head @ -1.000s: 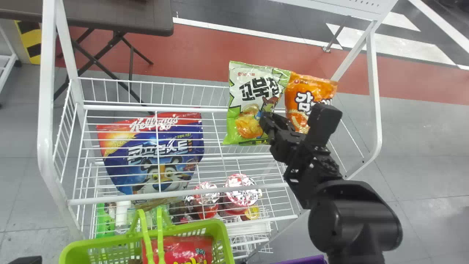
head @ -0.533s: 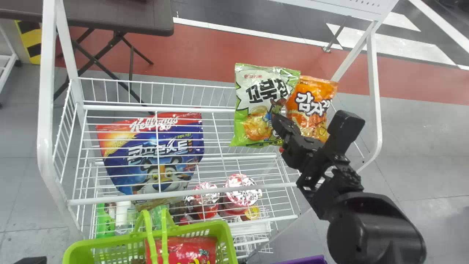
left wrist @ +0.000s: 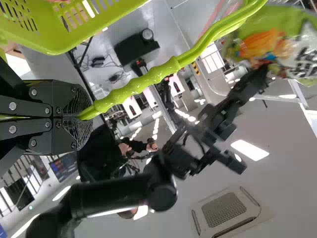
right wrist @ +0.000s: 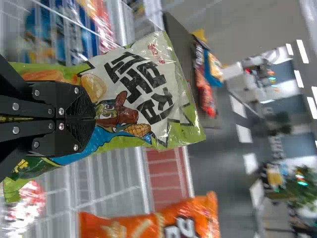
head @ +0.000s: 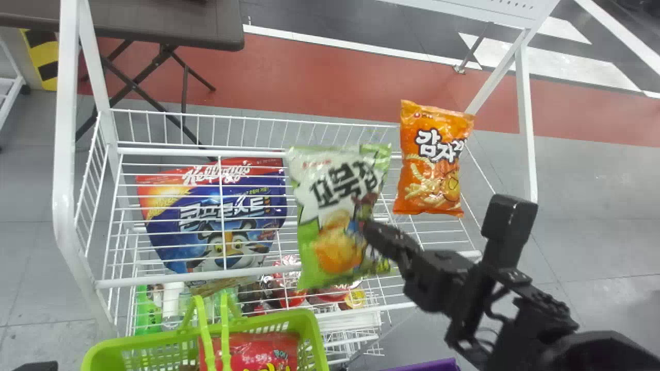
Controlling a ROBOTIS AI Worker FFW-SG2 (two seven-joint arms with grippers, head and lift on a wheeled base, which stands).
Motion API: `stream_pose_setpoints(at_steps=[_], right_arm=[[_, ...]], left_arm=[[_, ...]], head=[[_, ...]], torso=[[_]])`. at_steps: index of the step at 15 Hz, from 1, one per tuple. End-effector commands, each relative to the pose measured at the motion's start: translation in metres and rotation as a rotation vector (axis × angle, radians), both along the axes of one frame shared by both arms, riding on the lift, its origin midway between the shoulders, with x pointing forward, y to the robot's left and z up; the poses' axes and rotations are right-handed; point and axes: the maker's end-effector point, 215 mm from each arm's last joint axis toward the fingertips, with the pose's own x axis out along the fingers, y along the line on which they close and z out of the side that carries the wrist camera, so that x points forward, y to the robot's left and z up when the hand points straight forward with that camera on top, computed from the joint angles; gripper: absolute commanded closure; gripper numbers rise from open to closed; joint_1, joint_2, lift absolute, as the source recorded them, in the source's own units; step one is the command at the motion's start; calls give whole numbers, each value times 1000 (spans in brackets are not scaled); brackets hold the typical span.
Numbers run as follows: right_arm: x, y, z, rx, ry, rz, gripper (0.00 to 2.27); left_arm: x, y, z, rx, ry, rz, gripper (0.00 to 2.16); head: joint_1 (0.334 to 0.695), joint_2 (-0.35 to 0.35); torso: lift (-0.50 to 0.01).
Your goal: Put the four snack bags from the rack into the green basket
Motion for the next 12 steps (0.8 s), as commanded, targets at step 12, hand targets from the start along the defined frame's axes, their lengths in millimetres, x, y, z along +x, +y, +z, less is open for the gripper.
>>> stream_pose_setpoints(at_steps=[12], right_arm=[[-155,87,-69,321,524,207,2219]], left_arm=[[3,-3,0,3,-15,12,2138]], head=[[695,-350]], torso=[[-6]])
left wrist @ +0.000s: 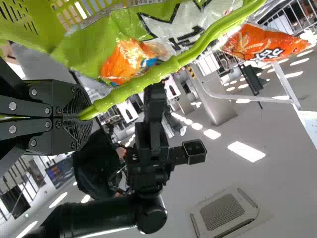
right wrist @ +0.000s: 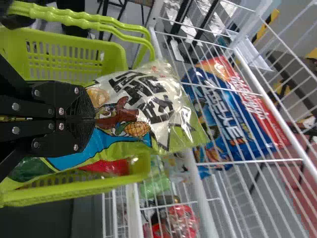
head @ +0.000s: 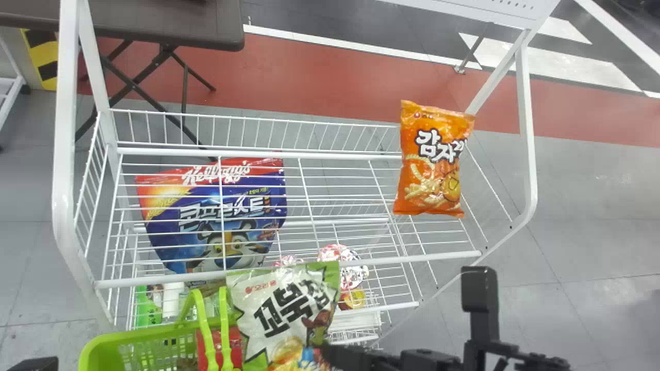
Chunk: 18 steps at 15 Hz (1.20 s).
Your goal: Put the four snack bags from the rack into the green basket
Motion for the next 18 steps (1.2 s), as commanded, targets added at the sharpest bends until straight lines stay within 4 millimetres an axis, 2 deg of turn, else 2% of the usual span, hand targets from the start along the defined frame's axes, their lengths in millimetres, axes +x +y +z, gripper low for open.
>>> stream_pose_setpoints(at_steps=[1,4,12,15,18], right_arm=[[-25,17,-16,20,74,36,2219],[-47,46,-22,74,119,93,2219],[-102,91,-43,97,225,255,2219],[-103,92,-51,76,237,256,2219],[-52,104,-58,87,87,202,2219]], left_arm=[[-3,2,-1,1,5,2,2138],[-4,3,0,3,5,3,2138],[-6,-1,2,-2,1,-2,2138],[-8,-1,2,-5,5,-4,2138],[-11,-2,4,-6,4,-7,2138]], head=[[695,-350],[695,-350],[695,-350],[695,-350],[695,-350]], torso=[[-6],[-6],[-6],[-6],[-6]])
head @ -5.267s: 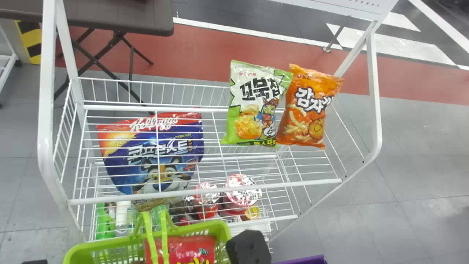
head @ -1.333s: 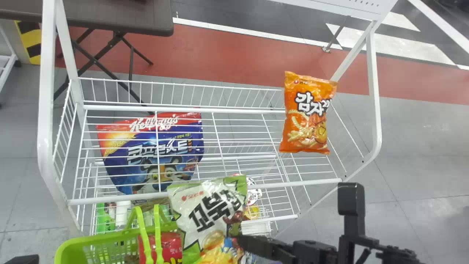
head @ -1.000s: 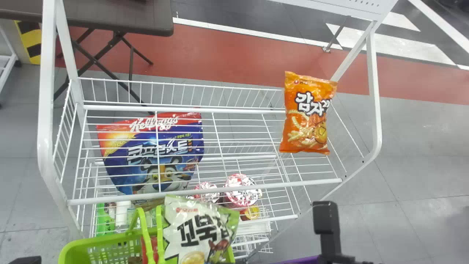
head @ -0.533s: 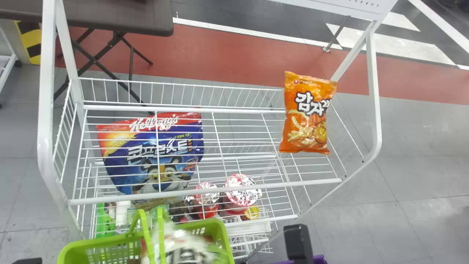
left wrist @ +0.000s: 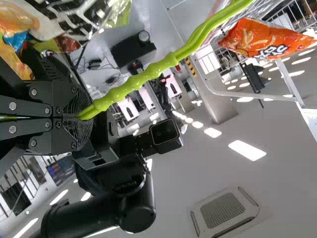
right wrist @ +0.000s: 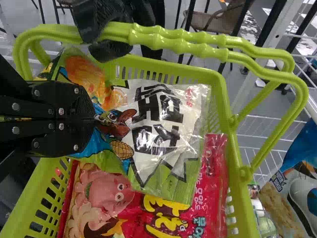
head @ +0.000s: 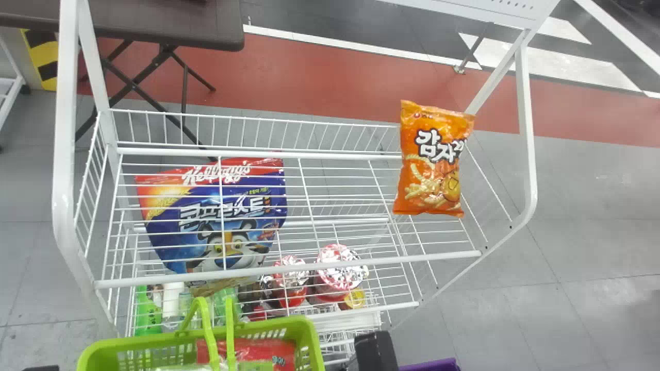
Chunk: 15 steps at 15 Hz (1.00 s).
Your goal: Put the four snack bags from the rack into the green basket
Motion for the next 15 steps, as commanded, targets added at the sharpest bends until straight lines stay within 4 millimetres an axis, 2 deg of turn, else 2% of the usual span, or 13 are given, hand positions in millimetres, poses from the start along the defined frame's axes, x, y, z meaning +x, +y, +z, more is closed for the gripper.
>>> stream_pose_setpoints(at_steps=[1,3,4,5,9,10,11,12,13,15], right_arm=[[43,11,-4,32,-123,-51,2219],[76,16,2,79,-235,-91,2219],[85,21,6,105,-267,-97,2219],[83,24,6,107,-260,-88,2219],[50,29,-3,126,-153,-31,2216],[42,27,-4,138,-124,-25,2034],[40,22,-4,144,-118,-34,1447],[42,15,-4,144,-120,-45,400],[42,7,-5,136,-110,-57,-2],[37,-7,0,112,-85,-60,29]], left_arm=[[-2,-1,1,0,-1,-2,2138],[-3,-1,1,-1,1,-3,2138],[-3,-1,1,0,1,-2,2138],[-3,-1,1,-1,-1,-3,2138],[-2,0,1,2,-5,1,2138],[-1,-1,1,1,-5,2,2138],[-2,-1,-1,10,-4,-2,2138],[-2,-2,-2,11,-4,-5,2138],[-2,-2,-2,12,-4,-6,2138],[-2,-3,-1,11,-5,-7,2138]], head=[[695,-350],[695,-280],[695,-252],[695,-202],[695,-165],[695,-162],[695,-163],[695,-168],[695,-181],[695,-224]], torso=[[-6],[-6],[-6],[-6],[-6],[-6],[-6],[-6],[-6],[-6]])
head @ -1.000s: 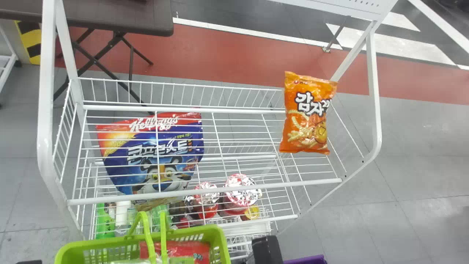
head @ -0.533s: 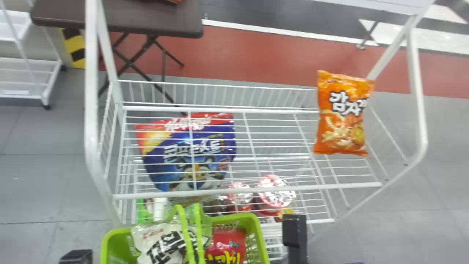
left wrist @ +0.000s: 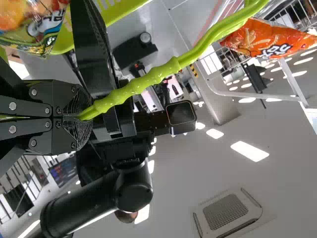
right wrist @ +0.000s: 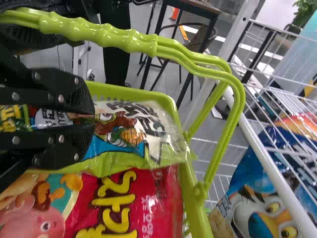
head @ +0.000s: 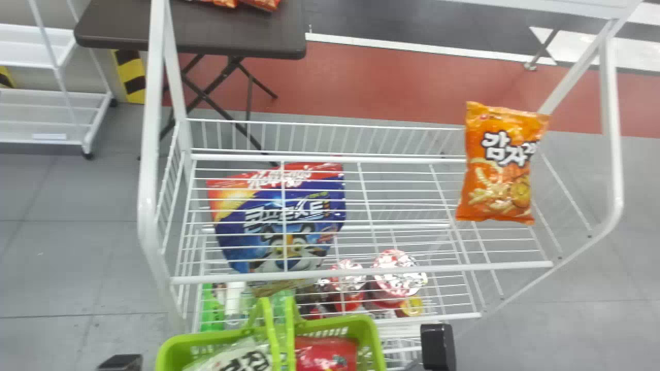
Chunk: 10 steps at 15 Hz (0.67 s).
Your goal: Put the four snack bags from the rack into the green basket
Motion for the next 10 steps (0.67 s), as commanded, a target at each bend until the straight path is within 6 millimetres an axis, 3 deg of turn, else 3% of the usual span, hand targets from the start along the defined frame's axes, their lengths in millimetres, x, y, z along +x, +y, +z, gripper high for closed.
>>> stream_pose_setpoints(at_steps=[1,2,4,6,10], right_arm=[[-2,-21,3,-49,19,-12,63],[-2,-28,2,-76,25,-16,66],[22,-52,10,-142,-49,-66,66],[80,-89,29,-238,-259,-172,66],[194,-180,102,-469,-643,-419,66]], left_arm=[[0,0,0,0,0,-1,2138],[0,0,0,0,0,-1,2138],[0,-1,1,-1,-2,-2,2138],[-1,-2,0,1,2,-3,2138],[-3,-3,0,1,3,-8,2138]], head=[[695,-287],[695,-317],[695,-350],[695,-350],[695,-350]], torso=[[-6],[-6],[-6],[-6],[-6]])
